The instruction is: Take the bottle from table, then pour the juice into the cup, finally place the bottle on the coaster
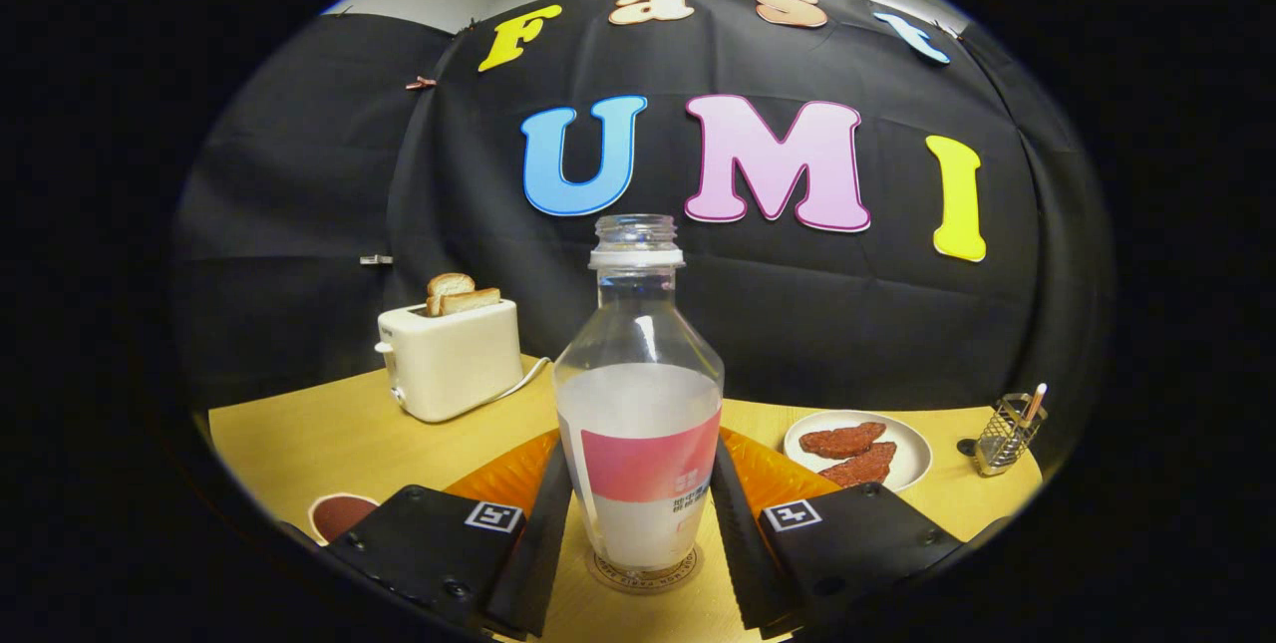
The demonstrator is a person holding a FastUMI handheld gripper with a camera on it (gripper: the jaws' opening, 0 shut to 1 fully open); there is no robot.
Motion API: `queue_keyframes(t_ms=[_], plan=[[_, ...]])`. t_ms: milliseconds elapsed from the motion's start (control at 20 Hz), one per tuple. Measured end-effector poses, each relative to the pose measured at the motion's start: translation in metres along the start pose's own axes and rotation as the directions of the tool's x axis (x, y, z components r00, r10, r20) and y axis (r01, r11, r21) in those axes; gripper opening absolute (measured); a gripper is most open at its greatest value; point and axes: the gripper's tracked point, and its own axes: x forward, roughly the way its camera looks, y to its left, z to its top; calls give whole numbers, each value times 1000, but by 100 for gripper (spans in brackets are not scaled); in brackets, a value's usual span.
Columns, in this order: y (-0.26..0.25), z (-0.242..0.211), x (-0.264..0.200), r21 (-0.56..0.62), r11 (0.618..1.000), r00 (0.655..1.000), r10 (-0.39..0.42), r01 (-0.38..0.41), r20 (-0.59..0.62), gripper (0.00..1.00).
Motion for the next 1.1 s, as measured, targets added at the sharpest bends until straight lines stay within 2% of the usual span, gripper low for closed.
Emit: queue_keyframes(t_ms=[250, 550, 900, 1100], plan=[[-4, -30, 11, 9, 1000, 1000, -16, 16, -13, 73], [2, -37, 13, -47, 999, 1000, -2, 2, -4, 73], [-9, -53, 15, -8, 1000, 999, -25, 25, -38, 75], [-4, -57, 13, -19, 1000, 998, 0, -1, -56, 78]])
